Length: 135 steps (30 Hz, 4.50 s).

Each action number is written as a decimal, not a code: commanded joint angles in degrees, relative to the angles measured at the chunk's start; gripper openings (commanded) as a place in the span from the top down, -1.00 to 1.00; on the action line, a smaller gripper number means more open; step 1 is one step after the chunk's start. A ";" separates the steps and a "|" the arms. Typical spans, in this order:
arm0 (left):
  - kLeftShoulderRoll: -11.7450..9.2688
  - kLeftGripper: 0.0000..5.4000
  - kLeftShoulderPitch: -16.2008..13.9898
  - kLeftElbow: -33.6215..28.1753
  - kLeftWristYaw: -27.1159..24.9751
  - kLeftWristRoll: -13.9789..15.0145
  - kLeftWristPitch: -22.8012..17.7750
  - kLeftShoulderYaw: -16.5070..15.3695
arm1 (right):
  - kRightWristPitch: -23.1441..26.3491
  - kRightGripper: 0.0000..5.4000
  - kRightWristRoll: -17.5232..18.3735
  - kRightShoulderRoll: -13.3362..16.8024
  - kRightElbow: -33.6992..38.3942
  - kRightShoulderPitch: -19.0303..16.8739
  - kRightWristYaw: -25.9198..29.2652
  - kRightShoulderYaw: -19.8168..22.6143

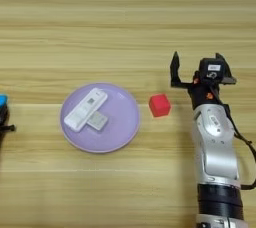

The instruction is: Move the objects on the table

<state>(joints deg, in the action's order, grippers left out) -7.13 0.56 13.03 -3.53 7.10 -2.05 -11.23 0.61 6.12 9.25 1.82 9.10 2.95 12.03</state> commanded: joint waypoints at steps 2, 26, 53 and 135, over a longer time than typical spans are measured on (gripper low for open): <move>2.16 0.51 -1.72 -3.32 -0.15 0.32 -3.41 2.28 | 0.44 -1.00 0.45 0.31 -0.67 1.15 0.07 0.16; 5.47 0.51 -0.84 -21.42 -0.06 -1.13 -9.29 11.73 | 0.19 -1.00 0.22 0.03 -1.36 1.55 -0.04 -0.20; 11.46 0.51 1.79 -15.14 -4.18 -2.11 -12.78 28.46 | 0.44 -1.00 -0.19 -0.46 -0.85 2.38 -0.93 -0.53; 8.73 -0.99 7.84 -4.69 2.48 -2.77 4.23 17.85 | 0.96 -1.00 -0.30 -0.15 -0.53 1.88 -1.22 -1.40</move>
<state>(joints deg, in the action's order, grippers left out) 2.19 6.82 4.95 -2.93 5.06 -0.33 9.50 0.68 5.93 8.81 0.35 10.79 1.72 10.66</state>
